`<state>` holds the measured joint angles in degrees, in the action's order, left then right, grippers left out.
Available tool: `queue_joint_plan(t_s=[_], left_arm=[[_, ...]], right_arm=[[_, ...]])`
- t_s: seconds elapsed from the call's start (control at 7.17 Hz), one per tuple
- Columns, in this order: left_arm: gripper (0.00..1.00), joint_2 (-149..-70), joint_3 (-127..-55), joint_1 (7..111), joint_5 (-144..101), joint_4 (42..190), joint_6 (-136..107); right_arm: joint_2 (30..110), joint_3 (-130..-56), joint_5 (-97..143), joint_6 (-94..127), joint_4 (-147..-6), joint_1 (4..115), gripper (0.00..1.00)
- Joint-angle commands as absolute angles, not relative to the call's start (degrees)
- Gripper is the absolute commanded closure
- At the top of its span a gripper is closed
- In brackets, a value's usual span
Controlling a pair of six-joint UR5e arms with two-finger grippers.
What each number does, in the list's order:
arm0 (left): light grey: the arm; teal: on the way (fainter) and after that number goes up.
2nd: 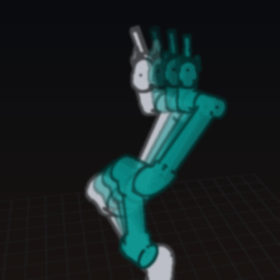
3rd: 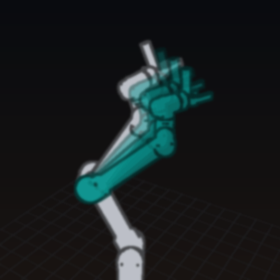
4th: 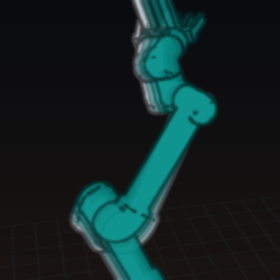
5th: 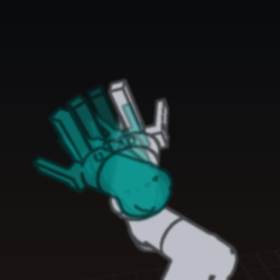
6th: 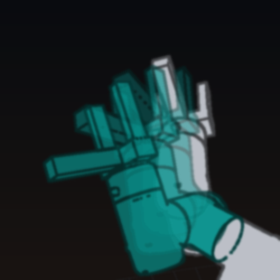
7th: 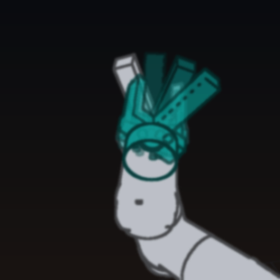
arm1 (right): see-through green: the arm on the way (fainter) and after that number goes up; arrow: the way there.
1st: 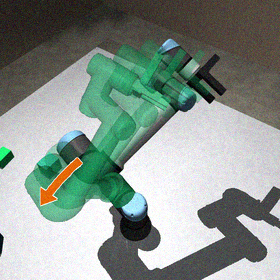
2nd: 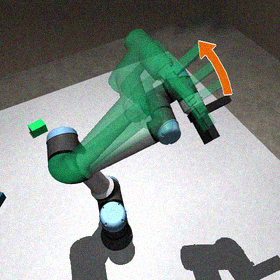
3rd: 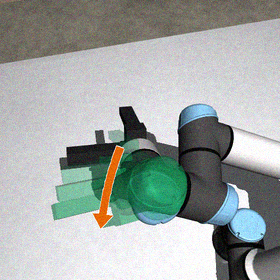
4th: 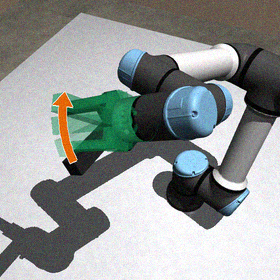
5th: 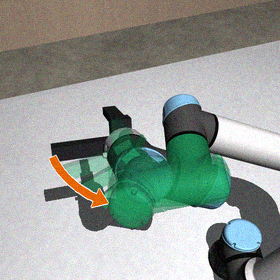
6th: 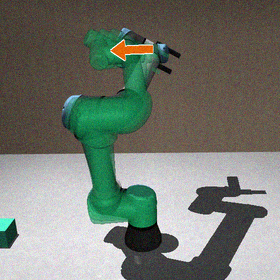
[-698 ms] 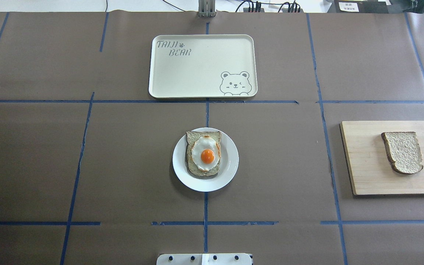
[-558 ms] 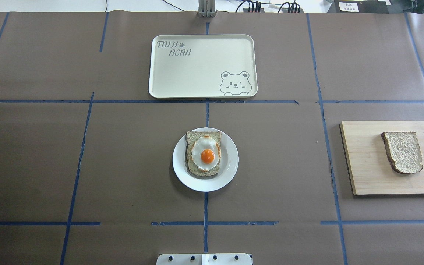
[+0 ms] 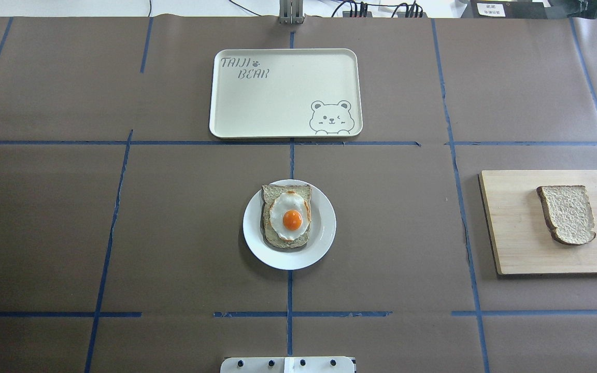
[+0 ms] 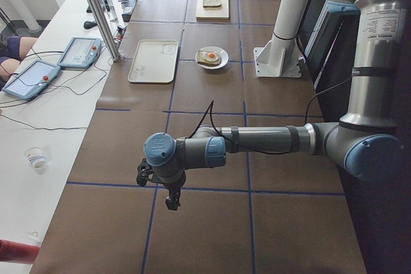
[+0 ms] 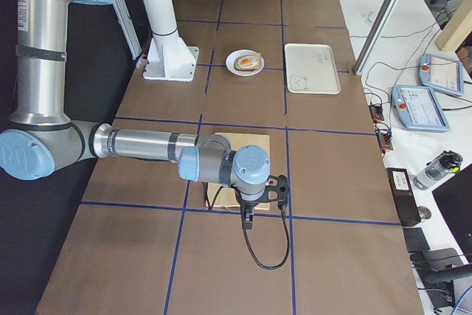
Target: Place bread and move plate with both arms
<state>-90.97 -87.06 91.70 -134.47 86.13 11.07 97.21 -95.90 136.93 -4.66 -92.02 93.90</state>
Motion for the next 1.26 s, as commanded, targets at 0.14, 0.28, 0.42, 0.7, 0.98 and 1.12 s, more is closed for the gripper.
queue_joint_plan(t_s=[0.14,0.28,0.42,0.7,0.98,1.12], left_arm=[[0.00,-91.1,-87.2,91.7,-134.5,86.0,11.0],[0.00,-91.1,-87.2,91.7,-134.5,86.0,11.0],[0.00,-91.1,-87.2,91.7,-134.5,86.0,11.0],[0.00,-91.1,-87.4,91.7,-134.5,86.0,11.0],[0.00,-91.0,-88.8,91.8,-134.5,86.0,10.9],[0.00,-91.0,-88.9,91.8,-134.5,86.0,10.9]], right_arm=[[97.1,-96.0,136.9,-4.7,-92.0,93.9,0.00],[97.0,-96.0,137.0,-4.6,-92.0,93.9,0.00],[96.2,-95.5,136.9,-4.7,-92.0,93.9,0.00],[94.0,-95.2,136.8,-4.5,-92.1,93.8,0.00],[93.0,-94.1,137.1,-3.9,-92.1,93.8,0.00],[92.9,-93.9,137.2,-3.8,-92.1,93.7,0.00]])
